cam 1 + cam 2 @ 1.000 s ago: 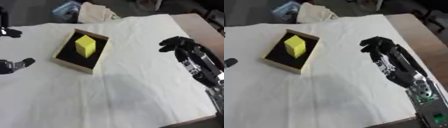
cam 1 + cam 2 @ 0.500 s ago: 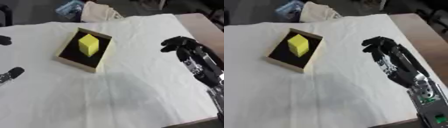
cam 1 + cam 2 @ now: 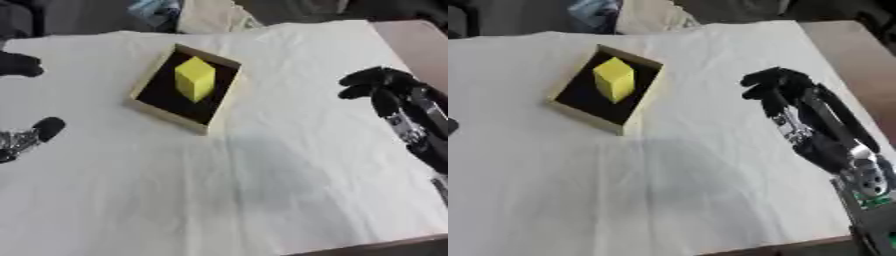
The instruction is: Pick up objects on the table and place them in the box.
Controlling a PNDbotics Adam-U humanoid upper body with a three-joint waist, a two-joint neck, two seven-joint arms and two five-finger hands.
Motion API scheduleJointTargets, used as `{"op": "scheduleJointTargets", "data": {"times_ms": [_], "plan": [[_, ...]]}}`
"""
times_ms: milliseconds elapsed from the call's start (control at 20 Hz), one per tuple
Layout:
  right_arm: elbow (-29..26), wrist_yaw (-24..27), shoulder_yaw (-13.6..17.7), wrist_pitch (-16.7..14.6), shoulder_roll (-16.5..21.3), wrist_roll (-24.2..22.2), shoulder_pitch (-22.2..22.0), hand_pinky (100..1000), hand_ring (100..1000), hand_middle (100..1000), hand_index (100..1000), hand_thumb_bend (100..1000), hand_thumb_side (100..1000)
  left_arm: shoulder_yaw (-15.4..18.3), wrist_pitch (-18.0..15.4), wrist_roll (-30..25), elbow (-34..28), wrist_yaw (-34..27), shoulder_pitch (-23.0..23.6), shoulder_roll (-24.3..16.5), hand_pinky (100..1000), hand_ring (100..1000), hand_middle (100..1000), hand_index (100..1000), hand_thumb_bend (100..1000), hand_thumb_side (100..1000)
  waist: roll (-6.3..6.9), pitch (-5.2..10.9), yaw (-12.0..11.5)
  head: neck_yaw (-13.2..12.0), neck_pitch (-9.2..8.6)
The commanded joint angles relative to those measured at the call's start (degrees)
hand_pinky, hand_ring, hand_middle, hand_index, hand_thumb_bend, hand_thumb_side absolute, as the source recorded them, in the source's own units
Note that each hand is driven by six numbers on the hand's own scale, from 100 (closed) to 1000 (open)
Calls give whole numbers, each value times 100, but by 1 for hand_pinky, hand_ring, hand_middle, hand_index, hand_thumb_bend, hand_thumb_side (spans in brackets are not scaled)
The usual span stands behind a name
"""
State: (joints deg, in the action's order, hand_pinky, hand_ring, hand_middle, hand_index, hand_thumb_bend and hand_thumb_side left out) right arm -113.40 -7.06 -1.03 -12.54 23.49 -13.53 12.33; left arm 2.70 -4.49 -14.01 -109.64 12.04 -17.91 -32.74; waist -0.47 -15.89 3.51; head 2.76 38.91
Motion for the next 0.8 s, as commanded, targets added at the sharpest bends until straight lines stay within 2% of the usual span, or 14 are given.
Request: {"op": "scheduleJointTargets", "data": {"times_ms": [50, 250, 800], "plan": [[-119, -59, 48, 41, 3, -3, -5, 738, 701, 725, 804, 102, 884, 82, 28, -24, -95, -45, -6, -22, 876, 762, 674, 809, 562, 431, 0, 98, -12, -62, 166], [-119, -93, 51, 77, -54, -8, -32, 738, 701, 725, 803, 101, 887, 71, 33, -48, -83, -46, -1, 36, 876, 763, 674, 809, 559, 437, -3, 82, -5, -61, 260], [-119, -111, 49, 84, -71, -10, -39, 738, 701, 725, 803, 101, 887, 65, 27, -76, -81, -48, -1, 51, 876, 763, 674, 809, 559, 437, -4, 80, -2, -58, 272]]}}
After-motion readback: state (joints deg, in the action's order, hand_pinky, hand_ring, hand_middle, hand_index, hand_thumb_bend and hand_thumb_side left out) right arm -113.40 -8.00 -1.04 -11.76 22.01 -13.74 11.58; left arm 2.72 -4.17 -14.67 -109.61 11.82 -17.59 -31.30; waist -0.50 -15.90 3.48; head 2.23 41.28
